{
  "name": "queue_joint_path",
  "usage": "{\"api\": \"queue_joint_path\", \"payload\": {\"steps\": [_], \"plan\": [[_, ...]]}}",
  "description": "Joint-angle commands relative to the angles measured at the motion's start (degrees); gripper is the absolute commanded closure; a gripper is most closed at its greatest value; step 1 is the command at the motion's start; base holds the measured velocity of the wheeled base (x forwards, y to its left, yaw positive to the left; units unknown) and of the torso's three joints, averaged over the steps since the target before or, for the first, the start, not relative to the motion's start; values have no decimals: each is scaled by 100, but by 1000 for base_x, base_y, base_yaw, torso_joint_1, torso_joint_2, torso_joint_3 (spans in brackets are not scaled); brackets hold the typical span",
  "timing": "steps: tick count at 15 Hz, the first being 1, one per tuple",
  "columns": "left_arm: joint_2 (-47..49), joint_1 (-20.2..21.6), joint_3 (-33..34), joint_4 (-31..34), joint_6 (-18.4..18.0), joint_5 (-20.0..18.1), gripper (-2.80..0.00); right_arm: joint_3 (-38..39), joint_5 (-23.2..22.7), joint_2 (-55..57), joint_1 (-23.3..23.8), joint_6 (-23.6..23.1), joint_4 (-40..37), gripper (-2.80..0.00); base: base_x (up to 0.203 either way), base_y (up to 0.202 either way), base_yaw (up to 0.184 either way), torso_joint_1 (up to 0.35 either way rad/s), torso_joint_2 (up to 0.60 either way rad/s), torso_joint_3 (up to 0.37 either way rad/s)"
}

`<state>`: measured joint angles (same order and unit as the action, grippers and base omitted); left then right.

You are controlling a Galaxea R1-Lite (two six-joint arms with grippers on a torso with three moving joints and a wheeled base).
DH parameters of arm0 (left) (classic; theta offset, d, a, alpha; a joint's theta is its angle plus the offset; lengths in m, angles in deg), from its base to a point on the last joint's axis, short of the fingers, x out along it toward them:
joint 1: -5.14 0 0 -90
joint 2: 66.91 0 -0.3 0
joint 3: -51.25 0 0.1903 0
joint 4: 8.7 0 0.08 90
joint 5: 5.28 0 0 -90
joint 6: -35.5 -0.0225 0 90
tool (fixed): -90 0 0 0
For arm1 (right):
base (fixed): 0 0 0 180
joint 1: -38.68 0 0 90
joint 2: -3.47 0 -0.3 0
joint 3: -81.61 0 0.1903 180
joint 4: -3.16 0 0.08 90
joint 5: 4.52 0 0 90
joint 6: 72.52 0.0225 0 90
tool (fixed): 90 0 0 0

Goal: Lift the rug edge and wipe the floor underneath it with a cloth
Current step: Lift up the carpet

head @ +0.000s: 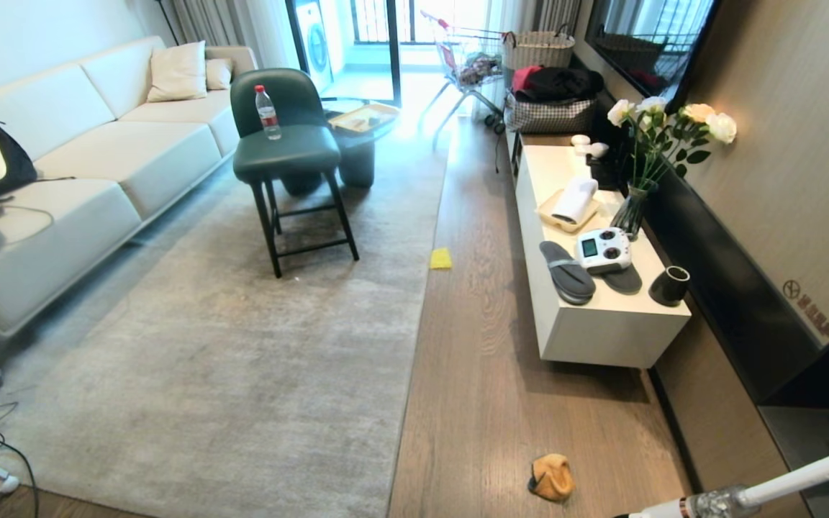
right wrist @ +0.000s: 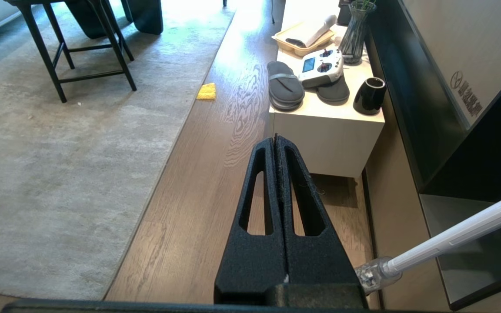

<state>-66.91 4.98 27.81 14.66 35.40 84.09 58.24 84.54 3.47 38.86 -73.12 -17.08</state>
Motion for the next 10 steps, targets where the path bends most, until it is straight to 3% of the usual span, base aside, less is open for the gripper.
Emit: {"api": "queue_joint_path", "payload": {"steps": [1,10], "plan": [[0,-2,-1,0,1,1,0,0,-3,9,-1,-2,4,0,0,0,0,-211,544,337],[0,1,-1,0,1,1,0,0,152,9,-1,135,11,0,0,0,0,-174,527,351]]}}
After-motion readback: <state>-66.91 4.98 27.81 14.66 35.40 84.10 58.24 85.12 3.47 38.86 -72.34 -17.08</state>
